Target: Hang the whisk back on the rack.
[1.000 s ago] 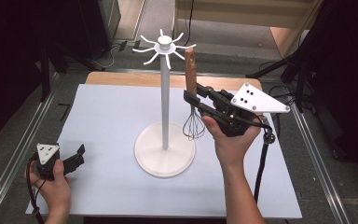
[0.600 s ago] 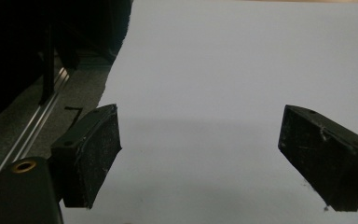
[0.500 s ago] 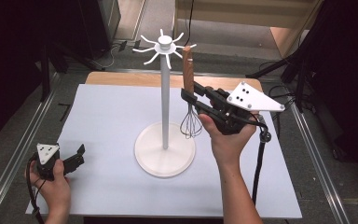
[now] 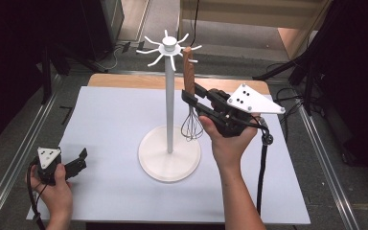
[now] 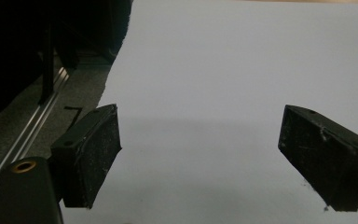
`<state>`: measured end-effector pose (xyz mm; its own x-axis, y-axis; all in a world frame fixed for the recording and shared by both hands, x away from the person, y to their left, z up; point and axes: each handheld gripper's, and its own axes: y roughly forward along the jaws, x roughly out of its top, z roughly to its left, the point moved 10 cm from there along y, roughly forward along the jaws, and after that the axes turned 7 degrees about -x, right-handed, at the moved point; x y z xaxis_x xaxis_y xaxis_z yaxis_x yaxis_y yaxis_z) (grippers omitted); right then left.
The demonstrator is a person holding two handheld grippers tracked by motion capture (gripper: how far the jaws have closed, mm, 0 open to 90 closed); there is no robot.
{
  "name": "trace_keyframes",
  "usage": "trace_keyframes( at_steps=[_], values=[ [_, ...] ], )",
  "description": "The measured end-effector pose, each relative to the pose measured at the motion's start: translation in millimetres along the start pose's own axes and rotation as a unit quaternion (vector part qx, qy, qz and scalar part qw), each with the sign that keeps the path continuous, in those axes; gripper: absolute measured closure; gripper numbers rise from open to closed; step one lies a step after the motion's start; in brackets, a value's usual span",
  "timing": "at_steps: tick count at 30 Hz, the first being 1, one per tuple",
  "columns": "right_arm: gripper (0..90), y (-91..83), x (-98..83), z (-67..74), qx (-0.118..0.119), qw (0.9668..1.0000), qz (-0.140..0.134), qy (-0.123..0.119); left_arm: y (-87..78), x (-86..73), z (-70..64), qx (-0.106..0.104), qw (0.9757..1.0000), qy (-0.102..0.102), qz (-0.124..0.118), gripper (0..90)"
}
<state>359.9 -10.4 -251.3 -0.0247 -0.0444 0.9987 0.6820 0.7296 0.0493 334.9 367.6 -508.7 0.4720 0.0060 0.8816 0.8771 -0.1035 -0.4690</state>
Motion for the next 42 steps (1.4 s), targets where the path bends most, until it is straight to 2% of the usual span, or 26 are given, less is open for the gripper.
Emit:
trace_keyframes(
  at_steps=[7, 17, 26, 33, 34, 35, 36, 37, 38, 42],
  values=[
    [70.5, 2.4, -2.9, 0.0, -0.009, 0.9999, -0.005, -0.006, 0.4, 0.2, 0.2, -0.003, 1.0, -0.005, -0.002, 13.7],
    [70.4, 5.5, -5.7, 1.7, -0.009, 0.9998, -0.018, -0.003, 0.6, 0.3, 0.5, -0.003, 1.0, -0.006, -0.002, 13.7],
    [70.4, 6.2, -10.3, 2.3, -0.007, 0.9998, -0.018, -0.002, 0.6, 0.3, 0.3, -0.003, 1.0, -0.006, -0.002, 13.6],
    [69.3, 3.5, -11.1, 1.1, -0.014, 0.9997, -0.015, -0.014, 0.5, 0.2, 0.2, -0.003, 1.0, -0.005, -0.002, 13.6],
    [67.9, 3.0, -10.6, 1.5, -0.02, 0.9994, -0.014, -0.024, 0.6, 0.3, 0.2, -0.003, 1.0, -0.006, -0.003, 13.7],
    [64.4, 2.0, -10.1, 2.8, -0.022, 0.9994, -0.011, -0.025, 0.5, 0.2, 0.3, -0.003, 1.0, -0.005, -0.002, 13.6],
    [60.2, 1.3, -8.7, 3.3, -0.02, 0.9994, -0.013, -0.023, 0.5, 0.3, 0.3, -0.003, 1.0, -0.006, -0.002, 13.6],
    [53.0, -1.4, -5.4, 3.0, -0.023, 0.9996, -0.014, -0.011, 0.5, 0.3, 0.2, -0.003, 1.0, -0.005, -0.002, 13.6],
    [53.0, -1.4, -5.4, 3.0, -0.023, 0.9996, -0.014, -0.011, 0.5, 0.3, 0.1, -0.003, 1.0, -0.006, -0.002, 13.6],
    [42.8, -6.8, -2.1, -0.5, -0.03, 0.9993, -0.015, -0.018, 0.5, 0.3, 0.2, -0.003, 1.0, -0.005, -0.002, 13.6]
  ],
)
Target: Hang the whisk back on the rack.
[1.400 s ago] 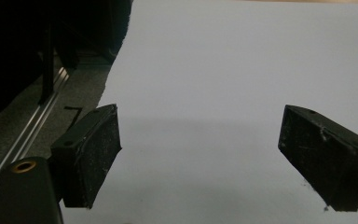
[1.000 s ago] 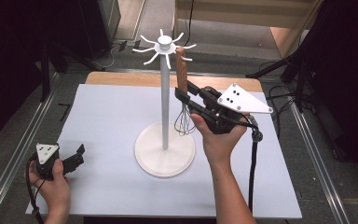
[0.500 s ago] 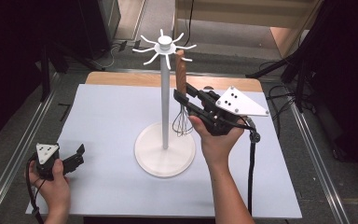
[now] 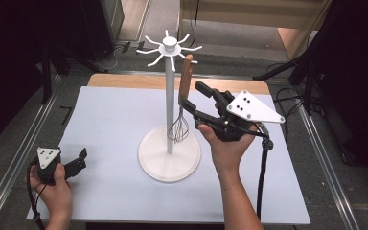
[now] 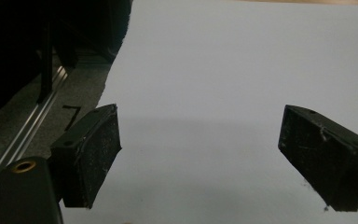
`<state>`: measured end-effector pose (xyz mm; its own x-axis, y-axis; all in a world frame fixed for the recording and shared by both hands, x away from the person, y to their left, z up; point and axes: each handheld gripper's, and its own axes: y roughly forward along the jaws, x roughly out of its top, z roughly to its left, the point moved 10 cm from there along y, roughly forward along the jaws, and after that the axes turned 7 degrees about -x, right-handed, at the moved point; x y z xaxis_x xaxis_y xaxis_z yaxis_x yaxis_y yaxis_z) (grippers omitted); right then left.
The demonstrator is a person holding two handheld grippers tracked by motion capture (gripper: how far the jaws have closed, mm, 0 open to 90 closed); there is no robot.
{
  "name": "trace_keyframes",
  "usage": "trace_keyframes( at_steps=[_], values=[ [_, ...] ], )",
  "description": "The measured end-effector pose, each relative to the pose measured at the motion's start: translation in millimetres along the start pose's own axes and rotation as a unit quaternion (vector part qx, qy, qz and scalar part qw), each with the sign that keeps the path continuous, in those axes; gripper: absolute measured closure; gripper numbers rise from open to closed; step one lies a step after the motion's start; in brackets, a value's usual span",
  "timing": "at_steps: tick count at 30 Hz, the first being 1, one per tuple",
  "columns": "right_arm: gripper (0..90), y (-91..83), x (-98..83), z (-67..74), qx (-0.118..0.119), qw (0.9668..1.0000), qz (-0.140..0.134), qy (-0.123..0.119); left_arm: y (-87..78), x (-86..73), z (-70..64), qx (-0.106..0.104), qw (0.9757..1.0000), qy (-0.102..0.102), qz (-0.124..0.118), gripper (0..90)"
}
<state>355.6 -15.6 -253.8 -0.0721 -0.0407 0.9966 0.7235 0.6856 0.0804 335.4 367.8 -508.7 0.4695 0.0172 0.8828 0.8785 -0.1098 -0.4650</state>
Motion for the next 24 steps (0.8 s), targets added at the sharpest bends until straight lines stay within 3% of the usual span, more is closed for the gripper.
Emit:
trace_keyframes(
  at_steps=[4, 8, 12, 16, 24],
  values=[
    [31.2, -8.0, -3.6, -6.1, -0.01, 0.9999, 0.012, -0.003, -0.1, -0.1, -0.2, 0.0, 1.0, 0.001, 0.001, 13.6],
    [12.2, -15.1, -11.0, -19.4, -0.048, 0.9985, 0.028, -0.002, -0.1, -0.2, -0.2, 0.001, 1.0, 0.002, 0.002, 13.6],
    [3.7, -22.4, -17.8, -30.2, -0.069, 0.9968, 0.038, 0.014, -0.3, -0.3, -0.1, 0.002, 1.0, 0.004, 0.003, 13.6],
    [0.0, -29.2, -26.4, -40.2, -0.091, 0.9947, 0.046, 0.015, -0.4, -0.4, -0.2, 0.003, 1.0, 0.005, 0.003, 13.6],
    [0.0, -41.2, -43.6, -53.3, -0.099, 0.9933, 0.055, 0.022, 0.0, 0.0, -0.6, 0.004, 1.0, 0.006, 0.001, 13.7]
  ],
)
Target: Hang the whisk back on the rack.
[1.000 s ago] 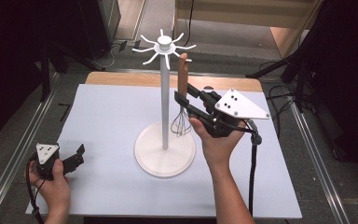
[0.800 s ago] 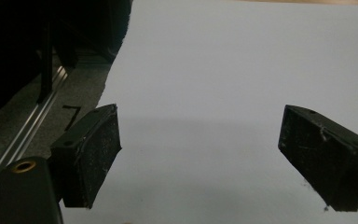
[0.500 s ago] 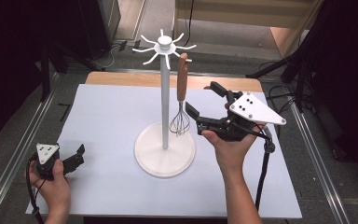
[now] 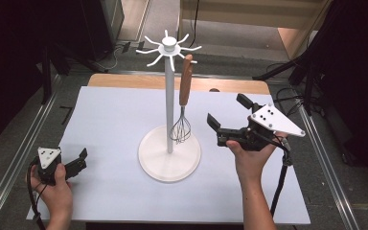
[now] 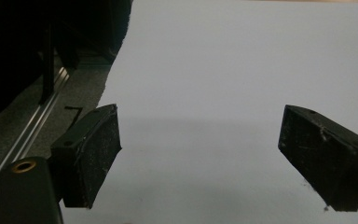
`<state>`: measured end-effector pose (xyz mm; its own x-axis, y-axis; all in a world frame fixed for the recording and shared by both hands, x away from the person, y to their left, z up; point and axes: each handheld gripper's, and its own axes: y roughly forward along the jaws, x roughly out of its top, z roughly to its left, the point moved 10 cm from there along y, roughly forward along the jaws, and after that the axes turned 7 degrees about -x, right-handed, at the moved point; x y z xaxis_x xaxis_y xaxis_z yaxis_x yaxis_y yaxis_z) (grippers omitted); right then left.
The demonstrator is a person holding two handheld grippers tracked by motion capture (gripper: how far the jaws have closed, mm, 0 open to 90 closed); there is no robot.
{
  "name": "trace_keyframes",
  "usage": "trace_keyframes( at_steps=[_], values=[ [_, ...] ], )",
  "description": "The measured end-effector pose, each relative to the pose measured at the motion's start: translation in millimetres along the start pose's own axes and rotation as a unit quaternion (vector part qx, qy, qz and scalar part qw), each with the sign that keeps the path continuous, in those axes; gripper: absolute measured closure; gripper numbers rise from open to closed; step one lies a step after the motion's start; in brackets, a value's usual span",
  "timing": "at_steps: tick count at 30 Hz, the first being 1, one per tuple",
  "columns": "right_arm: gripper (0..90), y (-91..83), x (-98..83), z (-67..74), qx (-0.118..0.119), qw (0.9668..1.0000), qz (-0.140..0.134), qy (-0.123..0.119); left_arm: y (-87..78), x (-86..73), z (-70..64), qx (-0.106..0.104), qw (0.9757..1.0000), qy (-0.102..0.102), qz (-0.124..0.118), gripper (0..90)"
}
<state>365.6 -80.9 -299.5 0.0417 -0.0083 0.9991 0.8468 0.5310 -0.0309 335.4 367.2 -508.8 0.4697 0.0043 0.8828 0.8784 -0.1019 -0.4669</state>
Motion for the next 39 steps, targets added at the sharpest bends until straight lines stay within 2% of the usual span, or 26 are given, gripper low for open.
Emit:
trace_keyframes(
  at_steps=[7, 23, 31, 39],
  values=[
    [0.0, -7.1, -17.3, -12.4, 0.0, 1.0, 0.006, -0.001, -0.2, 0.0, -0.2, 0.0, 1.0, 0.001, 0.0, 13.7],
    [0.0, -19.4, -68.0, -53.2, -0.047, 0.9979, 0.037, 0.022, -0.2, 0.0, -0.4, 0.001, 1.0, 0.002, -0.001, 13.7],
    [0.0, -28.2, -90.9, -74.5, -0.079, 0.9954, 0.047, 0.028, -0.3, 0.0, -0.6, 0.001, 1.0, 0.003, -0.001, 13.6],
    [0.0, -39.2, -121.9, -98.0, -0.11, 0.9907, 0.071, 0.036, -0.4, -0.2, -1.2, 0.0, 1.0, 0.005, 0.001, 13.7]
  ],
)
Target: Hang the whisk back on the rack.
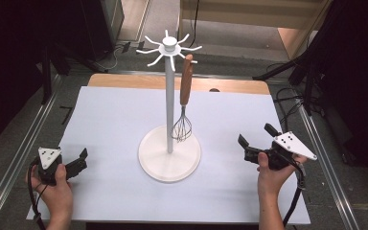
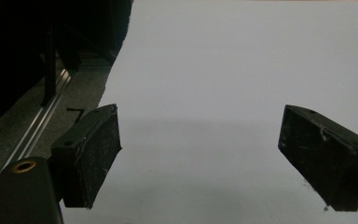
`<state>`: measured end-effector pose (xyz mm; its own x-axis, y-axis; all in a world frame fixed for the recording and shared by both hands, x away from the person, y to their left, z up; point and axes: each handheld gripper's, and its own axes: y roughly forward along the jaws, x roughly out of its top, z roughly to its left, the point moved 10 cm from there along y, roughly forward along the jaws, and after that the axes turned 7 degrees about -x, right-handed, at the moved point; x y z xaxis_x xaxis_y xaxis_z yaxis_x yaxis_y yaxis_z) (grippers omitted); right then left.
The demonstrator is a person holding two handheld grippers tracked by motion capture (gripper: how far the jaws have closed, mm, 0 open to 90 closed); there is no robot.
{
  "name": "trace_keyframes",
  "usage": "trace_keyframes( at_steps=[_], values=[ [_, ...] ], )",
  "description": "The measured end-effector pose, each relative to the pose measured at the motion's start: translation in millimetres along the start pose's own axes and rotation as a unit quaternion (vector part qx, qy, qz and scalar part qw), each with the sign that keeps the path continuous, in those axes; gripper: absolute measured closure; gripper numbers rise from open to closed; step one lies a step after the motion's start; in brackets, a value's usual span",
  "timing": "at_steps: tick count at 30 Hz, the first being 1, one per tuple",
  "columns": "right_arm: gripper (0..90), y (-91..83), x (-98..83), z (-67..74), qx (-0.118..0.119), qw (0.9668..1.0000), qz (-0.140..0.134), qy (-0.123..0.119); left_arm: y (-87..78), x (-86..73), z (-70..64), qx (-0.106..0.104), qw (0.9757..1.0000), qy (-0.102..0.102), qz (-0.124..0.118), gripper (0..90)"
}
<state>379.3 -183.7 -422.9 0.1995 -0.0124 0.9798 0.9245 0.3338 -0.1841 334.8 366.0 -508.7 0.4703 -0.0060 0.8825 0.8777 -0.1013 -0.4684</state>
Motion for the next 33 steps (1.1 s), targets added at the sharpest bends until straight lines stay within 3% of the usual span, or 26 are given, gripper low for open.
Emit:
trace_keyframes(
  at_steps=[5, 18, 23, 28, 33],
  values=[
    [0.0, 0.2, -21.8, -17.5, -0.015, 0.9996, 0.023, 0.01, 0.0, 0.1, 0.0, 0.003, 1.0, 0.003, -0.001, 13.7],
    [1.7, -3.3, -55.9, -55.9, -0.056, 0.9965, 0.054, 0.03, 0.0, 0.2, 0.3, 0.001, 1.0, -0.001, -0.001, 13.7],
    [1.9, -5.5, -68.8, -70.2, -0.075, 0.994, 0.072, 0.032, 0.0, 0.0, 0.2, 0.001, 1.0, 0.0, 0.0, 13.7],
    [8.6, -8.9, -78.7, -83.6, -0.104, 0.9904, 0.089, 0.022, 0.3, 0.2, 0.4, 0.002, 1.0, -0.001, -0.001, 13.7],
    [8.2, -11.4, -91.3, -98.9, -0.123, 0.9859, 0.106, 0.042, 0.4, 0.2, 0.7, 0.001, 1.0, -0.003, -0.001, 13.7]
  ],
)
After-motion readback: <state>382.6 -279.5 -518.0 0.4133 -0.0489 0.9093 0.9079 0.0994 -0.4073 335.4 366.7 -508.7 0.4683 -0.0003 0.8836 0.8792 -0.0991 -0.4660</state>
